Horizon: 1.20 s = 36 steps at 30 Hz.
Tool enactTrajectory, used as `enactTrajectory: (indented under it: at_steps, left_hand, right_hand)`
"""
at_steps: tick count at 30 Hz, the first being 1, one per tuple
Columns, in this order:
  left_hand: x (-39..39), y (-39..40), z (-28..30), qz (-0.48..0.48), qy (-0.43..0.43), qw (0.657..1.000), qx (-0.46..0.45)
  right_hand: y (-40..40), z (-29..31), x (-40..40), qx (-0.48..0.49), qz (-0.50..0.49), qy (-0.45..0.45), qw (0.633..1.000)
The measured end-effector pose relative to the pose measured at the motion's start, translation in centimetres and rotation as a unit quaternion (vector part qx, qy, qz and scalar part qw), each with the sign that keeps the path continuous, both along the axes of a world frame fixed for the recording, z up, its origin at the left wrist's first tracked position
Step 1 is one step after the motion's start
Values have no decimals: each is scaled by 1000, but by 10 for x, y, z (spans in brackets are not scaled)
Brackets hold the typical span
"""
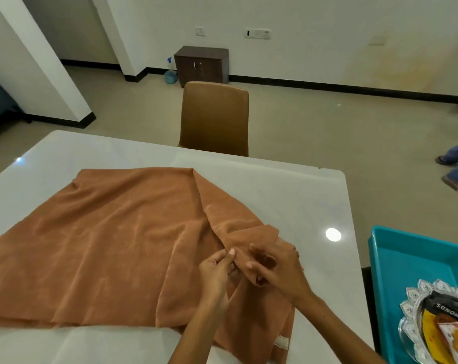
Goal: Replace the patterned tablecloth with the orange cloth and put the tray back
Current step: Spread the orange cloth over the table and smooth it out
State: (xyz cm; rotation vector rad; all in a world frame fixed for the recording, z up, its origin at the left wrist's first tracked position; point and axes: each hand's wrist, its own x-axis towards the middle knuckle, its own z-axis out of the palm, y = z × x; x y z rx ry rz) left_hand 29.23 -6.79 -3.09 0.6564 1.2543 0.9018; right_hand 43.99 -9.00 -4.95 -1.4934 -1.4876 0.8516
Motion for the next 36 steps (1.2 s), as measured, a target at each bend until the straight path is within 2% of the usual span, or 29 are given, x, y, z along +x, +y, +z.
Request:
enactTrajectory:
  at_steps: [4,7,10,13,15,17,21,26,30,32,36]
  left_hand:
    - [-8,8,2,35,7,999,11]
    - [-19,11,6,49,27,998,16]
    - [-37,16,10,48,39,998,18]
    - [-52,20,13,59,40,997,23]
    - [-61,22,13,71,40,996,23]
    - [-68,25,12,78,43,996,25]
    - [-77,26,8,96,46,994,28]
    - [-72,7,15,61,31,992,108]
    - [-51,-11,3,-21,127,976,175]
    - [-46,-14,-7,-5,179,964,195]
    - [-47,-11,-11,19,216,955,202]
  right_hand:
    - [11,-5,7,13,-24,-77,997]
    - [20,0,6,36,-26,-97,994]
    - [32,9,16,34,87,-146,985]
    - [42,12,23,-51,214,-205,954]
    - [47,7,23,-96,245,-278,924]
    - [51,4,17,-95,242,-332,907]
    - [56,12,9,-43,171,-271,946]
    - [60,37,-9,6,110,-262,959]
    - [62,54,-26,11,61,-200,978]
    - [65,62,-33,6,66,-189,980]
    - [69,81,-32,-5,80,-179,981]
